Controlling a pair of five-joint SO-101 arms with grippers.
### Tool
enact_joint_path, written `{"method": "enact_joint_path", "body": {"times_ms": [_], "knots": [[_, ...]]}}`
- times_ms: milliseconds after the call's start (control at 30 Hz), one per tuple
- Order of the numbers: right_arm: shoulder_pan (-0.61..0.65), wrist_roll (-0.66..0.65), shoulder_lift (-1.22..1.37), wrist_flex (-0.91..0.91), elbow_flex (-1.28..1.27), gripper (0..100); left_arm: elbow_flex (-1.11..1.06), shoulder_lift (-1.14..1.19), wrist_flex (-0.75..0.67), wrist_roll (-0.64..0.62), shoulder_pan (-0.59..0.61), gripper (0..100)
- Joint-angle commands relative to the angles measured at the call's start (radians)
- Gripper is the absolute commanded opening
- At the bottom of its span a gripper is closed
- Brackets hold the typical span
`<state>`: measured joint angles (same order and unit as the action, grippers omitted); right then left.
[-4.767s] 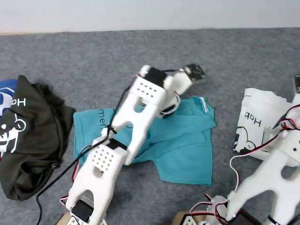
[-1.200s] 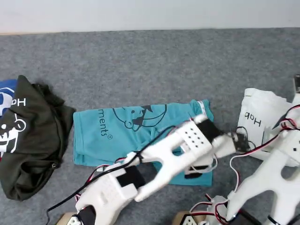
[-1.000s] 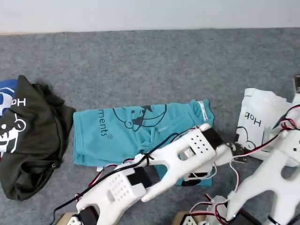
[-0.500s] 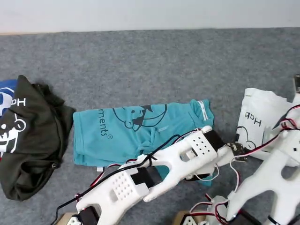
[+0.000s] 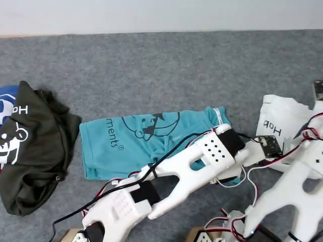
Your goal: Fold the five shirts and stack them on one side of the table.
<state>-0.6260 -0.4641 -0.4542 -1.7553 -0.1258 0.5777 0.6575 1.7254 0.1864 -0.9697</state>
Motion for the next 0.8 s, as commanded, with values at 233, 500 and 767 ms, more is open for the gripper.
{"method": "enact_joint_path", "body": {"times_ms": [233,500,767], "knots": [[-0.016,-0.012,-0.028,-0.025,0.006,27.4,-0.041,-0.135,0.009,0.046,0.061,0],[-0.013,-0.012,-0.028,-0.027,0.006,27.4,-0.044,-0.127,-0.110,0.051,0.296,0],[-0.012,-0.012,-0.028,-0.031,0.006,27.4,-0.042,-0.018,-0.216,0.097,0.440,1]]}}
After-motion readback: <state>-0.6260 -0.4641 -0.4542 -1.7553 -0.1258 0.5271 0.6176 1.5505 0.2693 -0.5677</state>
